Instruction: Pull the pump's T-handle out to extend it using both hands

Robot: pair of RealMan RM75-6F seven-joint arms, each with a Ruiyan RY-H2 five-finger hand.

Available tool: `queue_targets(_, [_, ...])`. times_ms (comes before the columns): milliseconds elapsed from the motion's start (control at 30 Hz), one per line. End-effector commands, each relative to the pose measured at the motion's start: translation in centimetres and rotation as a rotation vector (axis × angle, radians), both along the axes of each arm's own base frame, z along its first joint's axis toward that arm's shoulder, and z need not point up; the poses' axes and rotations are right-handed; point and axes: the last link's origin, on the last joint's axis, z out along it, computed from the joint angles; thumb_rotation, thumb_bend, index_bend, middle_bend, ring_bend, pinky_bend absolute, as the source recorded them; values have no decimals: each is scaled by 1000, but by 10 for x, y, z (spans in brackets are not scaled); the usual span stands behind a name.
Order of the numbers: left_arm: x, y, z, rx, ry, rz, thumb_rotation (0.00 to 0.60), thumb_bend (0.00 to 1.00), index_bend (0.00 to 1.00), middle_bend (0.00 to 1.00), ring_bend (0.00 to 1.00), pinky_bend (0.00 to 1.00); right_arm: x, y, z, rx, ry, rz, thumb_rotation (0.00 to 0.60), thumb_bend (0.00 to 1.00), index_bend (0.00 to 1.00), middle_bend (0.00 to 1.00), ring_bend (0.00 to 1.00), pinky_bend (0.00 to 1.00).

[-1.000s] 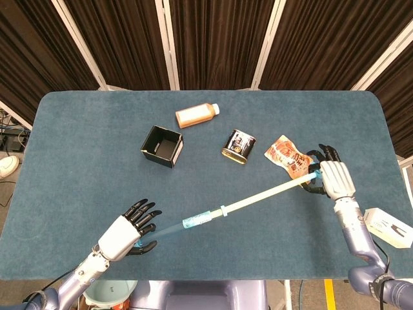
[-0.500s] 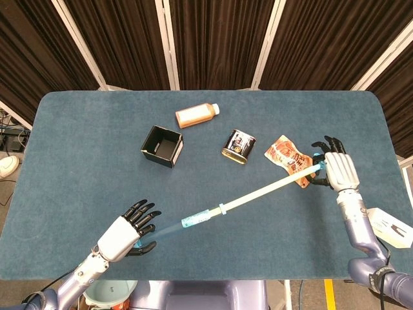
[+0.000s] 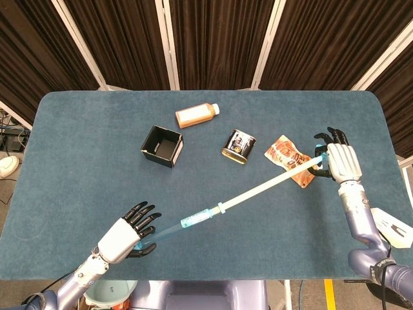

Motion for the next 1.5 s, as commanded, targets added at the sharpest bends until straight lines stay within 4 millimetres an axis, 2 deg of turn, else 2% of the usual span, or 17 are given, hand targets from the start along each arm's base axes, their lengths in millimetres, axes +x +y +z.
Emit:
queue_targets(33, [0, 0, -1, -3, 2, 0, 600, 494, 635, 240, 134, 155, -1, -1, 1, -2, 4, -3, 600, 284, 820, 254, 68, 1])
queue_targets(433, [1, -4, -3, -1, 10, -1, 600, 493, 635, 241, 134, 155, 2, -16, 15, -33, 24, -11, 600, 280, 820, 254, 70, 0])
queue_targets(600, [3, -2, -7, -1, 18, 6, 600, 493, 635, 240, 134, 155, 1, -16, 16, -32, 29, -13, 600, 255, 801, 250, 71, 0])
queue_targets(667, [3, 1, -9, -1, 21, 10, 600, 493, 635, 240, 134, 155, 0, -13, 15, -27, 30, -16, 600, 247, 750, 238, 72, 0])
queue_targets(900, [5, 14, -19, -23, 40, 39, 600, 494, 635, 244, 141, 155, -12, 0, 8, -9, 63, -12, 600, 250, 367, 137, 62, 0])
queue_targets(1067, [4, 23, -21, 12, 55, 50, 600, 493, 635, 246, 141, 155, -25, 12, -8, 53, 128, -23, 600, 267, 223, 112, 57, 0])
queue_targets(1267, [-2, 28, -21, 21, 74, 74, 600, 493, 635, 246, 141, 155, -36, 20, -27, 106, 172, -40, 600, 261, 160, 89, 47, 0])
queue_targets(1500, [-11, 34, -18, 34, 103, 112, 600, 487, 627, 239, 141, 155, -60, 27, -49, 183, 224, -98, 600, 214, 130, 77, 42, 0])
